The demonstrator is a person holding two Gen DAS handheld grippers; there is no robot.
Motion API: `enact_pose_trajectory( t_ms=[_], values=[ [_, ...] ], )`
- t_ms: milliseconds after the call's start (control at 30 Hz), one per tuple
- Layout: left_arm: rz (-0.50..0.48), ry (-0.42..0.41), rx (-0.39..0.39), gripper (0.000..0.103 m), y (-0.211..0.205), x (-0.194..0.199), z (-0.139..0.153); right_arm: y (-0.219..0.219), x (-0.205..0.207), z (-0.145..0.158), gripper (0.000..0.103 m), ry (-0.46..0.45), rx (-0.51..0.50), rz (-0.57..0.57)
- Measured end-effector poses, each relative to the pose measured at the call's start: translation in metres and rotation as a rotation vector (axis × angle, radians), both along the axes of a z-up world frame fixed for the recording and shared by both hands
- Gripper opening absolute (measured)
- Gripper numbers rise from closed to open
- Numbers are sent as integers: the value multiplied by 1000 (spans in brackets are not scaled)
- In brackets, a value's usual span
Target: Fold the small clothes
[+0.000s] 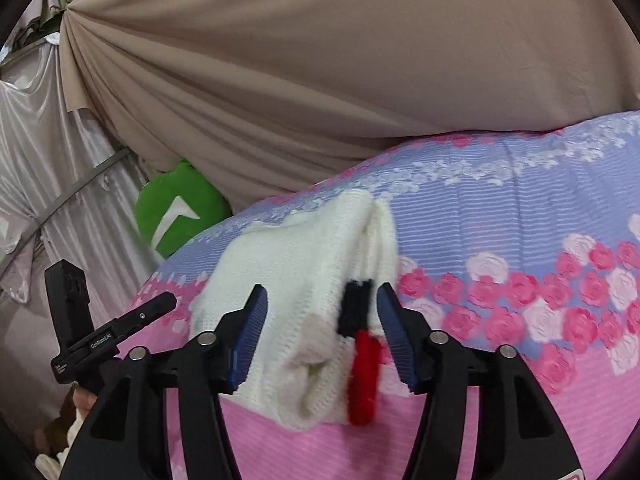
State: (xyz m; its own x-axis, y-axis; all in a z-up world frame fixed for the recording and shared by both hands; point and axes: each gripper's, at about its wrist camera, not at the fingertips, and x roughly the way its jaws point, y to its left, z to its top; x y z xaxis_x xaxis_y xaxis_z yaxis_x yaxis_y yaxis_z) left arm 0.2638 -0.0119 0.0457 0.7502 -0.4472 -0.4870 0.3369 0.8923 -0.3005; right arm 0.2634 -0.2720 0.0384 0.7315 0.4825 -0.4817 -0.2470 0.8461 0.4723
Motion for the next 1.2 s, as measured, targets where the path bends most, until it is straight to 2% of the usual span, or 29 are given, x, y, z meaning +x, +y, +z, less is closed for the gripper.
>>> enact_pose_trajectory(
  t_ms=[33,100,133,167,200,300,333,367,400,467,500,567,633,767,833,933,1000,1067,1100,1133,1200],
  values=[
    [-3,-6,-3,83,-2,-1,4,7,6,-2,68,18,-15,12],
    [-2,-7,11,83,-9,1,7,25,25,-14,69,73,-68,35],
    [4,-4,25,83,-13,1,6,34,35,-21,51,102,-100,47],
    [14,-4,38,83,-14,2,5,40,39,-24,16,119,-128,63],
    [22,-9,53,83,-16,-1,5,45,36,-18,17,95,-140,62],
    [41,-43,88,83,-9,-10,7,43,6,22,15,-97,-124,48],
    [46,-47,100,83,-8,-9,6,39,0,28,15,-121,-108,42],
    [54,-41,112,83,-10,-8,4,34,1,25,15,-112,-96,34],
    [57,-25,115,83,-10,-4,-1,29,8,11,15,-61,-106,16],
    [61,25,114,83,-13,6,-15,26,32,-27,16,84,-151,-6],
    [60,53,122,83,-15,10,-23,20,35,-45,17,112,-111,-4],
    [69,88,158,83,-20,15,-37,11,29,-40,18,108,-38,-7],
    [70,114,175,83,-21,17,-44,8,16,-26,19,79,-27,-29],
    [84,93,166,83,-18,6,-39,18,-23,2,19,-17,-124,-49],
    [99,78,200,83,-22,1,-37,29,-30,-1,19,-7,-186,-36],
    [112,80,236,83,-30,-4,-42,44,-20,-27,19,58,-316,-61],
    [121,87,258,83,-36,-8,-46,43,-19,-33,23,66,-331,-84],
    [139,73,280,85,-40,-17,-47,41,-28,-23,23,62,-312,-91],
    [156,62,290,92,-41,-23,-47,42,-36,-17,23,46,-323,-99],
    [171,52,294,94,-41,-29,-47,43,-45,-12,25,28,-337,-110],
    [186,48,291,96,-43,-42,-49,46,-64,-11,36,13,-360,-130]
  ],
)
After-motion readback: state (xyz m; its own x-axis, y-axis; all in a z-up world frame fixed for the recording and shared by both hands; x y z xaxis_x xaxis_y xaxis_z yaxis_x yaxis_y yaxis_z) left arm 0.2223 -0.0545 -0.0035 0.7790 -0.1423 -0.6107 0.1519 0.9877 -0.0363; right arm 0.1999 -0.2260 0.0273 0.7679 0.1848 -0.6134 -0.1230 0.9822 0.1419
